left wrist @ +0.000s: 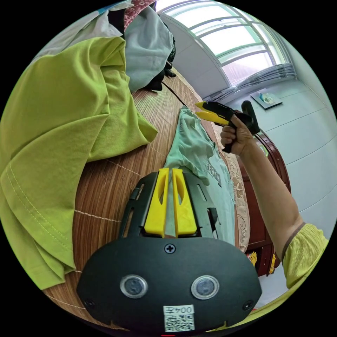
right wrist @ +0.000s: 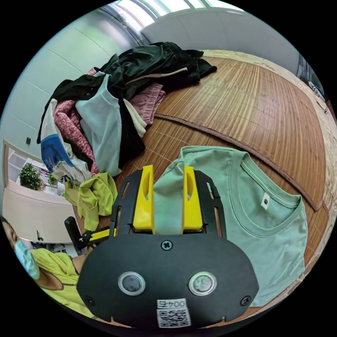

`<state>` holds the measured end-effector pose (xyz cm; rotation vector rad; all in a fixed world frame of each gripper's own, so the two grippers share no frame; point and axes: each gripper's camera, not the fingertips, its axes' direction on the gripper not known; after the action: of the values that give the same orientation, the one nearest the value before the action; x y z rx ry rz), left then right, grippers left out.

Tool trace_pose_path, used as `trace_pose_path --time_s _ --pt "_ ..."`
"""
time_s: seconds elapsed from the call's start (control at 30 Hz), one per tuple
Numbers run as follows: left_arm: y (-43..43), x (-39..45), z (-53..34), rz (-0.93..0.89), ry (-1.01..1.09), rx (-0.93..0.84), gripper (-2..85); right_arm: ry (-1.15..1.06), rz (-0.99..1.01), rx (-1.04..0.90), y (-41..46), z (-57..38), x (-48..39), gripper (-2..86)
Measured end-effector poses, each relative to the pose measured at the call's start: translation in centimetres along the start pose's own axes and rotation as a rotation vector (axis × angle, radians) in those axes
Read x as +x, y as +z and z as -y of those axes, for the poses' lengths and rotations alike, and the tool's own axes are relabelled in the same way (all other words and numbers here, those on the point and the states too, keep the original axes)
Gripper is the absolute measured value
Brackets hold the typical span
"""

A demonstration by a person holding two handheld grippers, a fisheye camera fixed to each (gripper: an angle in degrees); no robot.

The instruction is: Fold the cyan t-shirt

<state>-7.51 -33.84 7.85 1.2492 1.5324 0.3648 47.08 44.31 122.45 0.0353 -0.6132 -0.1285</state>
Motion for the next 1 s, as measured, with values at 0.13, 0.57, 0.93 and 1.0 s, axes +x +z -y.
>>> trace_pose_path --time_s 0.13,0.57,0.93,1.0 --pt "0.3 0.8 -0.3 -0.004 -0.003 0.001 1.9 0.012 -0.047 -0.084 3.2 0.2 1.8 12.2" --pt "0.5 2.4 -1.4 0.003 -0.033 0.024 1.0 -0.192 -0.059 -0.025 5.3 -0.9 -1.4 0.0" --pt "0.5 3.1 -1.8 -0.018 -0.052 0.022 0.3 -0.057 0.017 -0.038 7.5 -5.1 0.1 5.0" --pt "0.4 3.3 -1.8 -0.02 -0.053 0.022 0.3 -0.053 -0.018 0.014 5.8 -7.4 -1.1 8.2"
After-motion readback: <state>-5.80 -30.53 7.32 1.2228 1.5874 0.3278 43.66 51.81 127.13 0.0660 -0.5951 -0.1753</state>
